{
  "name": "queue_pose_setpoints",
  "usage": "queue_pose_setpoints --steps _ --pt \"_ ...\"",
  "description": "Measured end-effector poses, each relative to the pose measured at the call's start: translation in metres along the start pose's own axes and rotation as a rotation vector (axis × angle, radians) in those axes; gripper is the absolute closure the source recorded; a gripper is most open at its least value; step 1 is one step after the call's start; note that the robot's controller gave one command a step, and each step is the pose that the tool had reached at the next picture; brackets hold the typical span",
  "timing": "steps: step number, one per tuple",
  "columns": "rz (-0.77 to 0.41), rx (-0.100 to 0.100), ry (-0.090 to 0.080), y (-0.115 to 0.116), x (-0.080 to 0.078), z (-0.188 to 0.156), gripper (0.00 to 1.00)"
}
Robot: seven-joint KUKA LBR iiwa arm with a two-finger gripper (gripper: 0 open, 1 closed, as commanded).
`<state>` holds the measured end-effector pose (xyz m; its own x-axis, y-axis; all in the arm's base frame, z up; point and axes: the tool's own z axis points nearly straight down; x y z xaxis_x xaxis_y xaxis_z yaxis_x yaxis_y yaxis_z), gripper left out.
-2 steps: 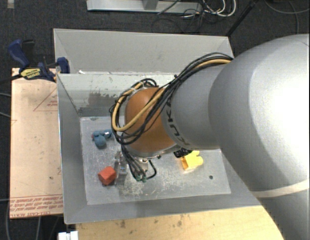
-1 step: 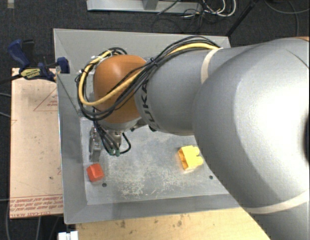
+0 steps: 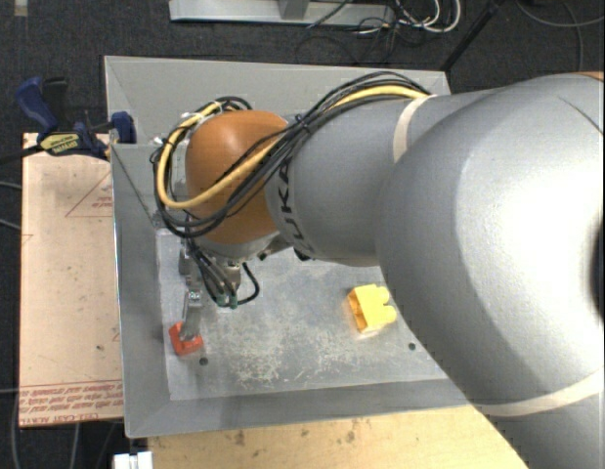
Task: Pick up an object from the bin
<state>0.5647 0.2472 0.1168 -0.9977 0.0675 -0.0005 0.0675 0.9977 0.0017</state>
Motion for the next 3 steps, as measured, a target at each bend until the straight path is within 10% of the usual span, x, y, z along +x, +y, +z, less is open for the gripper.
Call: queue_pose_setpoints --steps 1,2,3 --pt "0.014 0.003 0.007 -0.01 0.053 0.05 0.0" --pt "0.018 0.0 0.001 -0.009 0.049 0.047 1.0" --pt "0.013 -0.004 -0.008 -0.019 0.046 -0.087 1.0"
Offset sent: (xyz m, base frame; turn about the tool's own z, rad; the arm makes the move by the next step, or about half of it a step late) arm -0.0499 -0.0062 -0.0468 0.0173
